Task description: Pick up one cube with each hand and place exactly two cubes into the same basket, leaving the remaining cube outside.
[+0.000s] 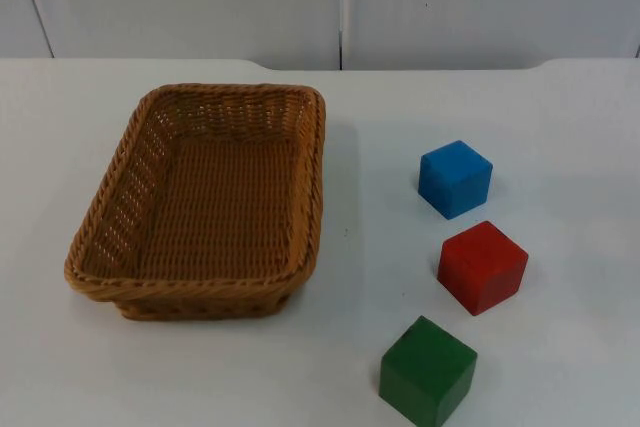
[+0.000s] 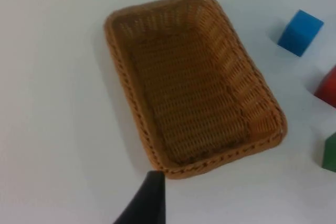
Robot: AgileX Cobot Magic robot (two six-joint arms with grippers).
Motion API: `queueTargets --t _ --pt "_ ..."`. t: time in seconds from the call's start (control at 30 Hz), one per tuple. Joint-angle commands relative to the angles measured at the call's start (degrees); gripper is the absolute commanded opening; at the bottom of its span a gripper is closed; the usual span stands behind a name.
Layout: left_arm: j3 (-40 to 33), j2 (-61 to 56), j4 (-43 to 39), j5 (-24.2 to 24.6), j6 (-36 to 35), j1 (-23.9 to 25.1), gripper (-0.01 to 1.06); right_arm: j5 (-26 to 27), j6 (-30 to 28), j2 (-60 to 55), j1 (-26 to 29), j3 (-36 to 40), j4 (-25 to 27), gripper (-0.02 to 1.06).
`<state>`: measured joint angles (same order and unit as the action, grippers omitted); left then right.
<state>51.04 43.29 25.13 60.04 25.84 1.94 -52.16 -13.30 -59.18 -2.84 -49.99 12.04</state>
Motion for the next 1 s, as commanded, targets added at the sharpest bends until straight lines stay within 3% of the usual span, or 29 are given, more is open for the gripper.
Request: queueTargets --t 0.0,0.43,0.63,0.73,0.97 --pt "0.24 1.98 3.23 -0.88 2.54 0.12 0.95 1.07 -1.22 -0.74 0.28 -0.27 0.45 1.03" --pt "0.24 9.09 7.06 -1.18 6.88 -2.10 0.94 -2.53 -2.82 -4.58 0.28 -9.46 2.26 1.03" --pt "0.24 10.97 7.05 -4.67 6.88 -9.36 0.94 -5.58 -4.06 -7.29 -0.73 -13.43 3.58 1.03" --pt "0.24 13.47 5.60 -6.99 5.55 -16.26 0.94 -4.99 -5.59 -9.50 -6.45 -14.28 2.17 1.03" --pt "0.24 18.80 -2.83 -9.42 -1.79 -26.31 0.94 -4.96 -4.24 -14.04 -16.48 -14.28 -2.64 1.03"
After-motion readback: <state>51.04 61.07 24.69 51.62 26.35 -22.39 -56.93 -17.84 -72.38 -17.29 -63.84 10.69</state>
